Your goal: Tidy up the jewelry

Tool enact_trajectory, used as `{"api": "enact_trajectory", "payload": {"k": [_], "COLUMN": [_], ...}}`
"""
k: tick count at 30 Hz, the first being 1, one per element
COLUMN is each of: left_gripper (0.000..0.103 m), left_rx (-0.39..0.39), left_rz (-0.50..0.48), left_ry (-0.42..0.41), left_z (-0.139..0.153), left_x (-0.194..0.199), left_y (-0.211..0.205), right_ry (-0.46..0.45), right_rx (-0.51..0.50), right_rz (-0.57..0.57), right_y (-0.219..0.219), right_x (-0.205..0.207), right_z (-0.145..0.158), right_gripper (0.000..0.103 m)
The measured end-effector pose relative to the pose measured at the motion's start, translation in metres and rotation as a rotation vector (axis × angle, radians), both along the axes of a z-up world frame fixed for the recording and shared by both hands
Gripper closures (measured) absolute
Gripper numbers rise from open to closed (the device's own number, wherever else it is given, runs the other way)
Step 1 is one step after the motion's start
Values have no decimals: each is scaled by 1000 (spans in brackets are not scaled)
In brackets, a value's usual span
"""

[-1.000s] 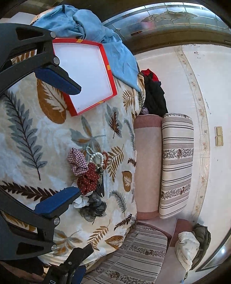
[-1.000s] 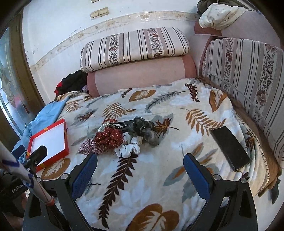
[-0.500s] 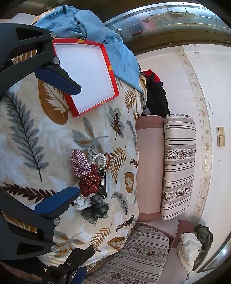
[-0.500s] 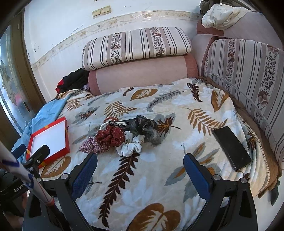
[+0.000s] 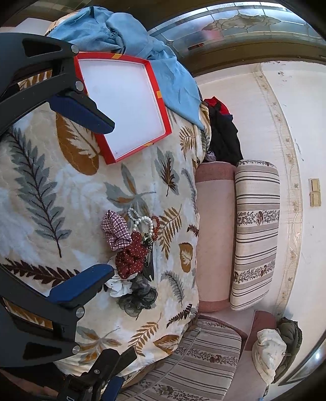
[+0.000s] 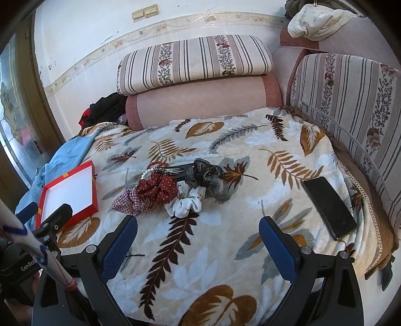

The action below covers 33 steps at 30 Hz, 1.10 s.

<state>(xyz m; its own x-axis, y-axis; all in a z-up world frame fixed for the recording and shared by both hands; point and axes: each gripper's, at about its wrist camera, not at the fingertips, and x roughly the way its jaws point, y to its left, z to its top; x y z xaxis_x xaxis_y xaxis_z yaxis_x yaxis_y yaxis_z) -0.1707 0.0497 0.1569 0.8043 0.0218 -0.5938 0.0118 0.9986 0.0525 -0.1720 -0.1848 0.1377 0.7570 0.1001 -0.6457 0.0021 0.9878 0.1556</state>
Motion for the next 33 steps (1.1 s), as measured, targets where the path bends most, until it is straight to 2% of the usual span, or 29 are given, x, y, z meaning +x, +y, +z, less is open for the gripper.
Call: {"api": "enact_trajectory", "payload": {"k": [13,17,25,33], "left_gripper": [0,0,0,0], "left_rx": [-10,-37,-98,-75], "left_rz": [4,-17,-60,-87], "left_ry": [48,81,161,196], "left_z": [-16,-26,-55,-76], "left_x": [17,26,61,101], "left_y": [5,7,10,-6], "right_ry": [36,45,74,88], "right_rx": [23,26,39,37], "right_rz": [-12,-9,-24,-22], "right_y": [-9,-12,-23,-23], "right_x": [16,25,59,101], "right_z": [-13,-19,-39,-53], "right_gripper": [3,4,4,4]}}
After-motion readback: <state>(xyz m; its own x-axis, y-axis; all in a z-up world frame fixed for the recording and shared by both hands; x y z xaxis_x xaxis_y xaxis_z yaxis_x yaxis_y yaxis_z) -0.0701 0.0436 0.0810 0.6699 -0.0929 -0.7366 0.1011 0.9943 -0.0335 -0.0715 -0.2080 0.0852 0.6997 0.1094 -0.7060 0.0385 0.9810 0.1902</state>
